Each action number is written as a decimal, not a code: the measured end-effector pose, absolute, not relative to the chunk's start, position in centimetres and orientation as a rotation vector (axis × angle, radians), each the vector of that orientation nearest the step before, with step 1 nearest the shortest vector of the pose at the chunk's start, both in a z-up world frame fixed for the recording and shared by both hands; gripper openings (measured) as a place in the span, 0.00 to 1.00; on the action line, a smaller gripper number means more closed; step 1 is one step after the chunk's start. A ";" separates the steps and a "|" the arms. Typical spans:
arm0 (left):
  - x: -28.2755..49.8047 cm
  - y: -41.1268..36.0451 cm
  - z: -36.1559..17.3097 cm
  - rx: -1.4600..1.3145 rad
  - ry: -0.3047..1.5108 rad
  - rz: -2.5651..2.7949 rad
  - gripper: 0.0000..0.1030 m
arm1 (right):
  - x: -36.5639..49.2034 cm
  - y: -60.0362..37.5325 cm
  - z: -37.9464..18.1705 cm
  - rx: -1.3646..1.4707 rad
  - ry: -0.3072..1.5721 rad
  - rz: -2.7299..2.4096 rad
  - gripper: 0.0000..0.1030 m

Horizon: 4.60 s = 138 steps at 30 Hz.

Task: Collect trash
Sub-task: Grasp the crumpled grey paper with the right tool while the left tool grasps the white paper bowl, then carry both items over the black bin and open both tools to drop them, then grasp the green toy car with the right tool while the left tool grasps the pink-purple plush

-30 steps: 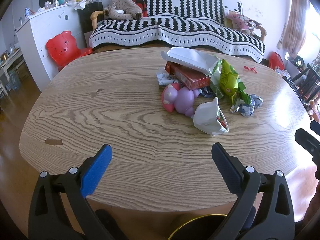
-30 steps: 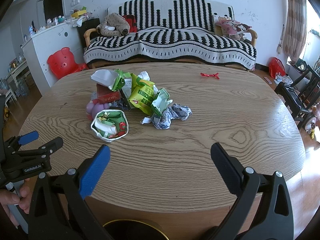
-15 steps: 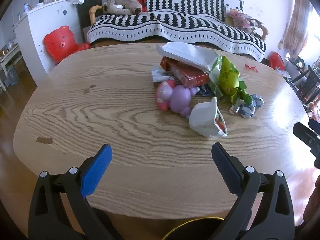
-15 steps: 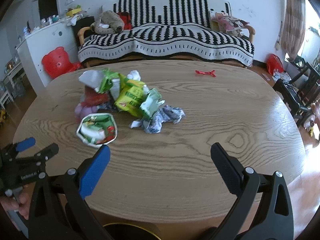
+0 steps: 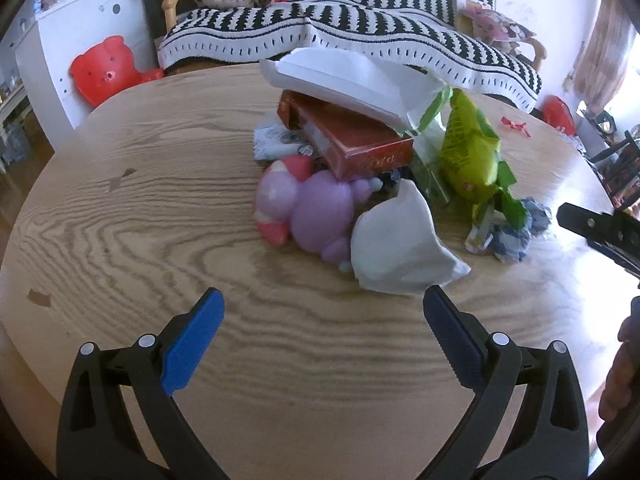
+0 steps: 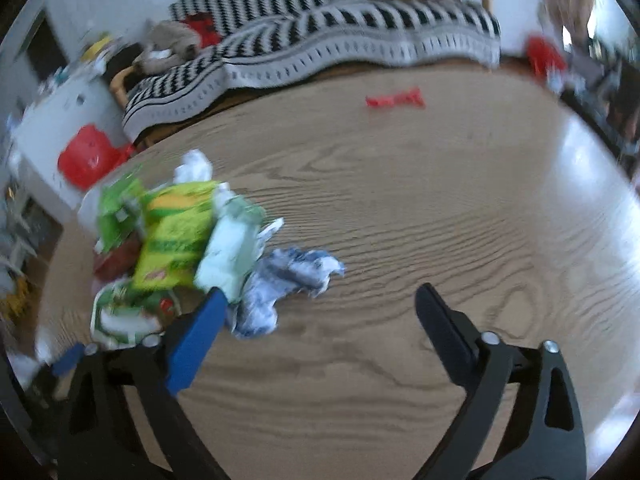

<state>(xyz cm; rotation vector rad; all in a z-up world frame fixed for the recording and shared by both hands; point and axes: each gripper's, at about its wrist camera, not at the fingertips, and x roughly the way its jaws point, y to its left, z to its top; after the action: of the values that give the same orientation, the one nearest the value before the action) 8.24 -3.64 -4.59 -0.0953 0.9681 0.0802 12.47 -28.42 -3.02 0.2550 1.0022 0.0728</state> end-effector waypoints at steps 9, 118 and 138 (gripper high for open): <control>9.1 -5.0 -4.0 -0.122 0.935 0.034 0.94 | 15.6 -28.5 -5.9 0.371 1.059 0.128 0.66; -13.5 -6.8 -16.6 -0.016 1.480 -0.460 0.68 | -15.6 -19.0 -14.2 -0.048 1.446 0.412 0.51; -7.6 -3.0 -2.1 -0.067 0.987 -0.294 0.90 | -8.5 -23.7 1.3 0.120 0.906 0.248 0.81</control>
<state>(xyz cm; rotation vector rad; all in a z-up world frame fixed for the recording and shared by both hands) -7.63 -2.96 -2.15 -0.0675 0.9868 -0.2936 -8.47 -23.67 1.27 0.1198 0.9058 0.2480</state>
